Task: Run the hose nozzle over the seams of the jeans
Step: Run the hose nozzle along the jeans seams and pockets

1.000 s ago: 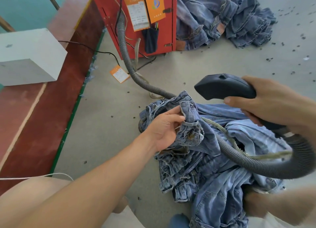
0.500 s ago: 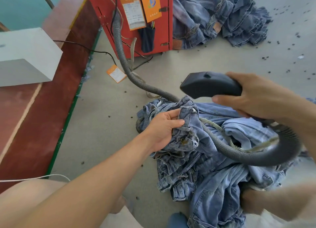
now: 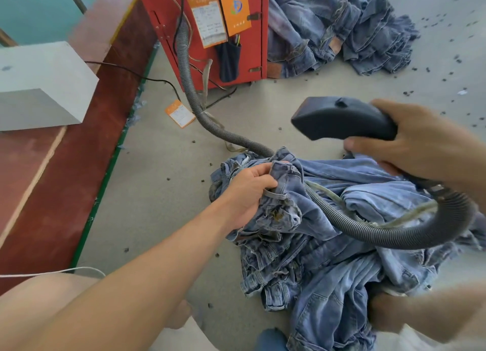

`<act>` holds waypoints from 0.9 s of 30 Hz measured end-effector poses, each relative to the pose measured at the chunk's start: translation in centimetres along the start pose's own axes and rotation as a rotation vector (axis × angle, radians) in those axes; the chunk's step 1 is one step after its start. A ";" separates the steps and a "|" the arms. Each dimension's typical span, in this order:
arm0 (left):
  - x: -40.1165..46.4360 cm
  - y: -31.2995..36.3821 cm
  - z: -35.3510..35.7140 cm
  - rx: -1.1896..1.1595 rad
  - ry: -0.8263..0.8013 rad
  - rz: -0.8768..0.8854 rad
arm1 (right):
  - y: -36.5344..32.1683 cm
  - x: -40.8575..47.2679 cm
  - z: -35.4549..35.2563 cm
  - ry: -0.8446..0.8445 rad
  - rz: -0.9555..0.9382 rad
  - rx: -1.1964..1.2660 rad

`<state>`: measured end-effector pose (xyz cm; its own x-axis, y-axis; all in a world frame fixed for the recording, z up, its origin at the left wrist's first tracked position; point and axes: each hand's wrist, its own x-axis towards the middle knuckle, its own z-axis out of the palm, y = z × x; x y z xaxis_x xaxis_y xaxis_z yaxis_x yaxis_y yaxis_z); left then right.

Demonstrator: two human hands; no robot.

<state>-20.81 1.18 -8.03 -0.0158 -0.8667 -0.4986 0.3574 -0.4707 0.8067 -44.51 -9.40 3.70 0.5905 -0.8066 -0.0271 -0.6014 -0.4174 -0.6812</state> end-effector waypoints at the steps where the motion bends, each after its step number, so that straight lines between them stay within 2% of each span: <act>1: 0.1 0.1 0.0 0.009 0.065 0.022 | 0.3 -0.1 -0.4 0.017 0.017 0.022; 3: 0.4 0.0 0.0 0.085 0.176 0.094 | 0.7 -0.2 -0.7 0.021 0.047 0.032; 6: 0.9 -1.0 -0.4 0.427 0.324 0.277 | 0.9 -0.3 -0.1 -0.018 0.070 0.016; 8: 1.1 -1.5 -0.5 0.623 0.376 0.414 | 0.9 -0.4 0.2 -0.054 0.057 -0.005; 10: 1.2 -1.7 -0.8 0.694 0.395 0.506 | 0.7 -0.5 0.4 -0.084 0.051 -0.014; 12: 1.6 -1.9 -1.0 0.598 0.428 0.477 | 0.5 -0.5 0.5 -0.093 0.058 -0.026; 13: 1.7 -2.0 -1.1 0.475 0.469 0.406 | 0.4 -0.5 0.5 -0.094 0.064 -0.037; 16: 2.1 -1.6 -1.6 -0.237 0.547 0.065 | 0.0 -0.3 0.7 -0.099 0.082 -0.058; 17: 2.1 -1.5 -2.1 -0.464 0.514 -0.042 | -0.1 -0.2 0.8 -0.106 0.086 -0.062; 19: 1.6 -1.6 -2.7 -0.727 0.381 -0.197 | -0.4 -0.1 1.1 -0.131 0.091 -0.070; 20: 1.2 -1.6 -2.7 -0.784 0.326 -0.214 | -0.5 0.0 1.2 -0.146 0.089 -0.073; 22: 0.8 -1.6 -2.5 -0.806 0.317 -0.181 | -0.7 0.0 1.5 -0.156 0.085 -0.078; 24: 0.9 -1.2 -2.3 -0.753 0.361 -0.135 | -0.7 0.1 1.6 -0.150 0.080 -0.080; 27: 0.8 -0.7 -1.8 -0.576 0.309 -0.107 | -0.6 0.1 1.5 -0.149 0.073 -0.061</act>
<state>-19.35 1.13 -9.57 0.1589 -0.6925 -0.7037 0.8121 -0.3137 0.4920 -43.23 -8.59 3.01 0.6141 -0.7669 -0.1863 -0.6750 -0.3881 -0.6275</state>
